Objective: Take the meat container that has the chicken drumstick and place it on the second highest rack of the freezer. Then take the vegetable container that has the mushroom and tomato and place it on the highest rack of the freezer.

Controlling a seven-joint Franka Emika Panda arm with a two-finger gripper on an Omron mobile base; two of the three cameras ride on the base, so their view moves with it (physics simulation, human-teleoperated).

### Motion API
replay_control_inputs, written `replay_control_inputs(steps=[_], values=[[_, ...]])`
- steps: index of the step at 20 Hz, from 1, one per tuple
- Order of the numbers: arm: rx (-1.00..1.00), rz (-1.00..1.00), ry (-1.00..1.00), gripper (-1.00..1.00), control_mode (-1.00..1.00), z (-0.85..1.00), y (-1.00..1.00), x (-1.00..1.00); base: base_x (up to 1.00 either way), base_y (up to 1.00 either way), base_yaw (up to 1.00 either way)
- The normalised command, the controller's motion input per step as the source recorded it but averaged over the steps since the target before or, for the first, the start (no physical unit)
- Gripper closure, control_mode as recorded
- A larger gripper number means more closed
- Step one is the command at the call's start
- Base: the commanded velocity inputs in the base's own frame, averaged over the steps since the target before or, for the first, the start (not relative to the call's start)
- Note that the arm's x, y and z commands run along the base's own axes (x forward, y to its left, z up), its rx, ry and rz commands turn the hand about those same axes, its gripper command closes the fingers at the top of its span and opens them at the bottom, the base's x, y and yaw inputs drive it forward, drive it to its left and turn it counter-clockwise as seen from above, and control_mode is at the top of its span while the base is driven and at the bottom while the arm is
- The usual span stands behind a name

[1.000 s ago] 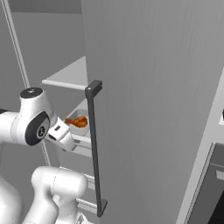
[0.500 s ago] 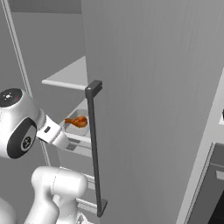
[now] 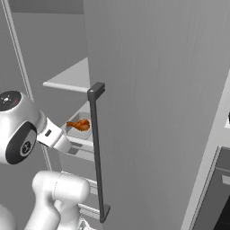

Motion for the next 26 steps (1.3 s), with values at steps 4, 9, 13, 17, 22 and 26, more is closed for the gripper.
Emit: replay_control_inputs(steps=[4, 9, 13, 17, 22, 26], values=[[0.00, 0.00, 0.00, -1.00, 1.00, 0.00, 0.00, -0.02, -0.14, 0.00, 0.00], [0.00, 0.00, 0.00, -1.00, 1.00, 0.00, 0.00, 0.00, -0.97, 0.00, -0.01], [0.00, 0.00, 0.00, -1.00, 1.00, 0.00, 0.00, 0.00, -0.99, -0.10, -0.10], [0.00, 0.00, 0.00, -1.00, 1.00, 0.00, 0.00, 0.00, -0.74, -0.75, -0.34], [0.00, 0.00, 0.00, -1.00, 1.00, 0.00, 0.00, 0.00, -0.45, -1.00, -0.45], [0.00, 0.00, 0.00, -1.00, 1.00, 0.00, 0.00, 0.00, -0.14, -1.00, -0.45]])
